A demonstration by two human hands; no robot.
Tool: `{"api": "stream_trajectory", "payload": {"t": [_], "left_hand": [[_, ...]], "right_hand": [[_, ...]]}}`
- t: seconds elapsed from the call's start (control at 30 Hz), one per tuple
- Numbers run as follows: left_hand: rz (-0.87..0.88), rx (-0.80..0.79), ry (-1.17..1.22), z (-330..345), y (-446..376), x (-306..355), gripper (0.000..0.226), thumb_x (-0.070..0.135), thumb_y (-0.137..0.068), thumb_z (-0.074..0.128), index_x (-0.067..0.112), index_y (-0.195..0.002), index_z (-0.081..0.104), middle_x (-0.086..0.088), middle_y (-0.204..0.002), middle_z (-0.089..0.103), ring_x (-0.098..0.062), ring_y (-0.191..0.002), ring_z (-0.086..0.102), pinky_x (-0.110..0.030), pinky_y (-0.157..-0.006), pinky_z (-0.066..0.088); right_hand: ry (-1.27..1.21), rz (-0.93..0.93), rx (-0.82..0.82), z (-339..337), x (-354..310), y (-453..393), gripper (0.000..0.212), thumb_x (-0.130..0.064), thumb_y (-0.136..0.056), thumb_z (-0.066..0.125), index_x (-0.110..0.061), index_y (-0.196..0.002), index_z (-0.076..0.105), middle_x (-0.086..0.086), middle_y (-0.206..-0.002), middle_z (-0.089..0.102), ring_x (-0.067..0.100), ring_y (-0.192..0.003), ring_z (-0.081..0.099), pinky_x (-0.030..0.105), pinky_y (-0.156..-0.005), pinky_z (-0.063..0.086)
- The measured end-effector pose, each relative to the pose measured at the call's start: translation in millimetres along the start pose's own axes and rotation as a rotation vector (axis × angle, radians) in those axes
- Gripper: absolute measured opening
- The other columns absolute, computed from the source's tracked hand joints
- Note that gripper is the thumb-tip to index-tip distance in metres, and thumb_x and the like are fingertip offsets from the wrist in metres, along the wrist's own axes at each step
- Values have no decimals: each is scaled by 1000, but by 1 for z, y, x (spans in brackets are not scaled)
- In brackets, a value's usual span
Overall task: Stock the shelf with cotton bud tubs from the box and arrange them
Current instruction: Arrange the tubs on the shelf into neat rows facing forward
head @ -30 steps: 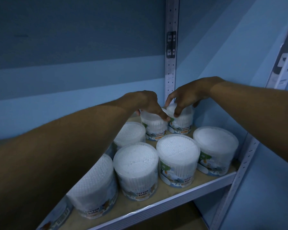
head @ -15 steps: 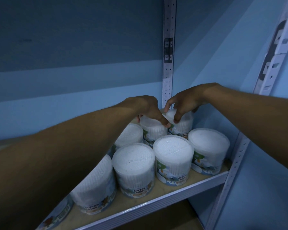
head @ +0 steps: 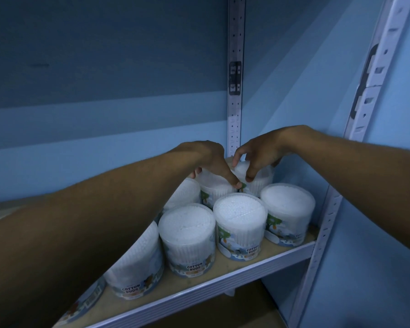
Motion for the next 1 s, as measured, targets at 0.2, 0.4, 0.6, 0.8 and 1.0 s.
{"api": "stream_trajectory", "payload": {"t": [0.2, 0.4, 0.6, 0.8, 1.0], "left_hand": [[-5, -16, -34, 0, 8, 5, 85, 76, -54, 78, 15, -106, 52, -8, -100, 64, -22, -88, 67, -37, -80, 61], [0, -25, -66, 1, 13, 10, 83, 78, -56, 76, 17, -106, 51, -6, -103, 64, -23, -89, 67, -37, -84, 60], [0, -24, -77, 2, 16, 10, 84, 79, -56, 74, 15, -106, 53, -7, -105, 66, -24, -91, 67, -36, -85, 59], [-7, -37, -79, 3, 16, 11, 93, 79, -58, 73, 12, -119, 57, -9, -114, 65, -25, -92, 69, -36, -86, 59], [-17, -33, -91, 3, 17, 10, 97, 80, -58, 72, 12, -124, 58, -9, -116, 66, -25, -91, 69, -36, -86, 59]], "right_hand": [[4, 5, -25, 2, 0, 8, 62, -35, -75, 84, -48, -126, 52, -5, -133, 47, 24, -118, 50, 41, -96, 55], [7, 0, -32, 4, 1, 14, 61, -35, -75, 84, -48, -126, 52, -5, -134, 46, 25, -118, 50, 41, -96, 55], [1, -1, -42, 5, 0, 20, 62, -35, -75, 84, -48, -126, 52, -4, -133, 47, 26, -119, 50, 42, -97, 53], [-2, -4, -43, 7, 1, 22, 61, -35, -76, 83, -48, -125, 51, -4, -134, 46, 27, -120, 49, 42, -98, 53], [-6, 5, -43, 8, 1, 24, 61, -36, -76, 84, -49, -125, 51, -4, -133, 47, 27, -120, 50, 41, -98, 53]]}}
Point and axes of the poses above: each hand's wrist, its own y-axis away from the middle knuckle, its own z-axis out of the palm, x = y × z, the point moved 3 cm from there along -y, towards the middle knuckle
